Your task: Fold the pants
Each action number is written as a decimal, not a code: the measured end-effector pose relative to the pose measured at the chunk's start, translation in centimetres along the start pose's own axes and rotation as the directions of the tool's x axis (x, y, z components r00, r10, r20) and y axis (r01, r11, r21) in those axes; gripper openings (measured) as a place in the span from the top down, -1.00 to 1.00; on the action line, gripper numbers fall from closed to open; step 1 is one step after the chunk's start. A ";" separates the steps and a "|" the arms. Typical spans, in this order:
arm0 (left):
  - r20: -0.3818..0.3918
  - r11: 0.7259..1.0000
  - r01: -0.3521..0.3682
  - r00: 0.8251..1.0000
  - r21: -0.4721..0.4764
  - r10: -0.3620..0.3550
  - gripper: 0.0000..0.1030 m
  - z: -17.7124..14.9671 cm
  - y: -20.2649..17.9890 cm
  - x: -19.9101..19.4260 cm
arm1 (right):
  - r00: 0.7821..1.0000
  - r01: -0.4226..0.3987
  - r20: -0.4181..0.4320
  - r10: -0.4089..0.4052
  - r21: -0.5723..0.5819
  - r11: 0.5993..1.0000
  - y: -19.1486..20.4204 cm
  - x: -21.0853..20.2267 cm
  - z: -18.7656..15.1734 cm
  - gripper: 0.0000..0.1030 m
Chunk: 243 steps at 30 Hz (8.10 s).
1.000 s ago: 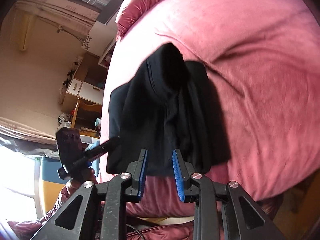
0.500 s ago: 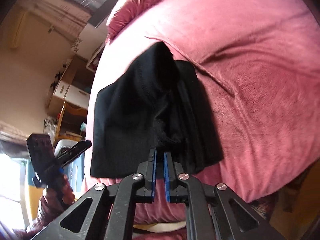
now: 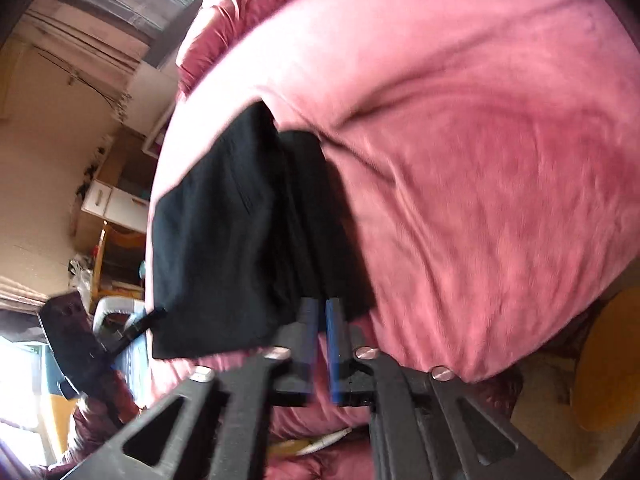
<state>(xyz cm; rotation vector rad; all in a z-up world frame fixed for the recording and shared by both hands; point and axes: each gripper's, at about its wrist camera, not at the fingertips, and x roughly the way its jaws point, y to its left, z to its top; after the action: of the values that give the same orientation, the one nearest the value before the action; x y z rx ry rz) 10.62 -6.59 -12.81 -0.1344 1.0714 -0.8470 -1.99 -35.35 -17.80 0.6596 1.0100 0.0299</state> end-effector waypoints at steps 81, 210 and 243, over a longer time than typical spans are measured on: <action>0.018 0.966 -0.258 0.966 -0.010 0.258 -0.67 1.9 4.0 3.2 | 0.980 -0.073 -0.193 0.047 -0.131 0.989 1.2 11.6 5.9 -0.54; 0.268 0.693 -0.624 0.643 -0.361 0.718 -0.49 -4.2 -0.2 -11.7 | 0.944 0.287 0.295 -0.148 -0.510 0.811 24.4 7.5 -5.4 -0.53; 0.295 0.681 -0.633 0.615 -0.367 0.731 -0.48 -4.5 -0.7 -12.3 | 0.942 0.291 0.302 -0.147 -0.517 0.805 24.3 7.2 -5.6 -0.55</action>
<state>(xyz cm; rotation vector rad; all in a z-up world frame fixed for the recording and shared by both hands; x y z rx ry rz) 4.11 2.41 -5.93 -0.0776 0.7012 0.0351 4.11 -10.69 -12.64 0.0004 0.7725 0.0337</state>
